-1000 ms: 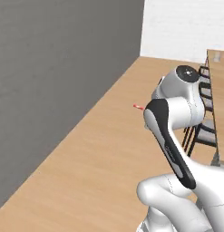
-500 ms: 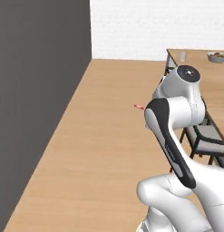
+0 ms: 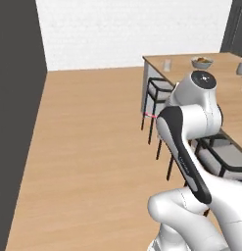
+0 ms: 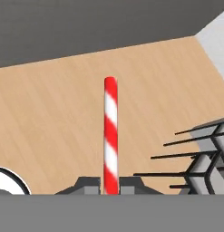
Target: Take a straw from the drawer in front and place it inside the glass cup on the dining counter.
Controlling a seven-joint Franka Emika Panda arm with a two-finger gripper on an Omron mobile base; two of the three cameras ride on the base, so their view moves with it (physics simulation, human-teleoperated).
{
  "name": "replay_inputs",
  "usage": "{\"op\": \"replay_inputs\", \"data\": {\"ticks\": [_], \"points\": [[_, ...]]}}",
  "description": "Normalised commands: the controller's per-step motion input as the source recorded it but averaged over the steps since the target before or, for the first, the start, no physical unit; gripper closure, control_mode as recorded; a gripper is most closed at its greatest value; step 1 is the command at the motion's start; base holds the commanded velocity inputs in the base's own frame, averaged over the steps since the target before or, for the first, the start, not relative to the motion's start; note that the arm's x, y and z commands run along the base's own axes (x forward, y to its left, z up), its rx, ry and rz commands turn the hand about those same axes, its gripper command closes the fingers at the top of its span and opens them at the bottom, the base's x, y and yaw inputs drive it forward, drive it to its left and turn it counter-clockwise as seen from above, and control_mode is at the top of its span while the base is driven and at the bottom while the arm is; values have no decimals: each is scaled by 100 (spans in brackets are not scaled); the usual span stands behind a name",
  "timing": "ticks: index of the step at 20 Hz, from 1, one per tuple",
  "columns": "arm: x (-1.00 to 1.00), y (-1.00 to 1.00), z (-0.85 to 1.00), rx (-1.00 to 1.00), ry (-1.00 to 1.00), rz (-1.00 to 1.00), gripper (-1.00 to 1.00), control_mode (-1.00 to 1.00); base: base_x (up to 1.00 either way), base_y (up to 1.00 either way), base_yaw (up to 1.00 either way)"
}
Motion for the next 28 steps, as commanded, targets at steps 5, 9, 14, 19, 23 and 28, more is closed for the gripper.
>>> {"op": "replay_inputs", "data": {"ticks": [5,9,14,19,23,28], "points": [[0,0,0,0,0,0,100,100,100,56,-46],[0,0,0,0,0,0,100,100,100,61,-45],[0,0,0,0,0,0,100,100,100,68,-43],[0,0,0,0,0,0,100,100,100,83,-43],[0,0,0,0,0,0,100,100,100,91,-45],[0,0,0,0,0,0,100,100,100,99,-44]]}}
